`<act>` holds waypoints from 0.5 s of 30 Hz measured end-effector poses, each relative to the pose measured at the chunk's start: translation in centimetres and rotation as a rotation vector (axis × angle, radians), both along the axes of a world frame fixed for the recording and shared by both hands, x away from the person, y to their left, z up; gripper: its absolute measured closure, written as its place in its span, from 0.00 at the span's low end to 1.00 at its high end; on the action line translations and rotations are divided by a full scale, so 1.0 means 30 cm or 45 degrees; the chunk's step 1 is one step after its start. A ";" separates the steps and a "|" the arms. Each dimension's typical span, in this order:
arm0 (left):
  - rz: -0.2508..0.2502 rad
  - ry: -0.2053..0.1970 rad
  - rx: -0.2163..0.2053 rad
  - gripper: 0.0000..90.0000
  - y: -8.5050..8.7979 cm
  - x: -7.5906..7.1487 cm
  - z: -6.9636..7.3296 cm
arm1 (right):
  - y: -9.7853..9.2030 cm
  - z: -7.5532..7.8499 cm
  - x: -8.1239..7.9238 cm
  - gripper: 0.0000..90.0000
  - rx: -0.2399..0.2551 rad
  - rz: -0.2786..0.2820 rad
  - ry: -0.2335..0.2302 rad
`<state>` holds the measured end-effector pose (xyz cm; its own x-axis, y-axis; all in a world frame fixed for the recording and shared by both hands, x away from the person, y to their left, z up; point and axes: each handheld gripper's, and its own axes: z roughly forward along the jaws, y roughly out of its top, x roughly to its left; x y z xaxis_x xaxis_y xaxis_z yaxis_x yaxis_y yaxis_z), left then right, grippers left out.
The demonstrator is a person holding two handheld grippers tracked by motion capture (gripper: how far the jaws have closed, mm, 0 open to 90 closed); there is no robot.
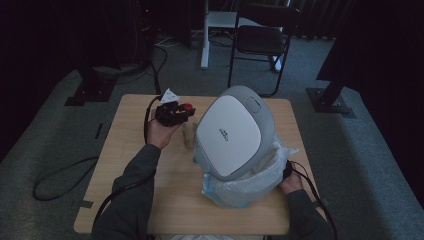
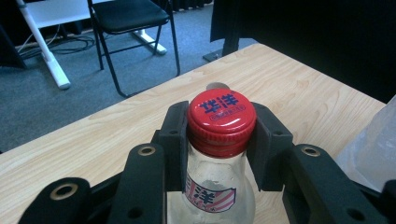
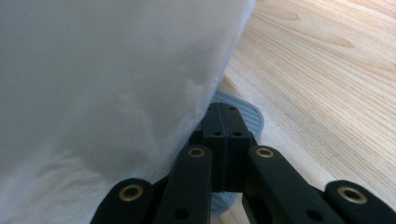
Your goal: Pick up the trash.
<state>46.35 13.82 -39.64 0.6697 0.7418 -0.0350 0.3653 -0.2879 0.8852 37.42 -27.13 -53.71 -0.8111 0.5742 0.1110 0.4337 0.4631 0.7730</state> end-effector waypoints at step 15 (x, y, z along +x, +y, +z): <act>-0.014 -0.011 0.005 0.70 -0.005 0.001 0.019 | 0.008 0.005 -0.003 1.00 -0.023 -0.001 -0.011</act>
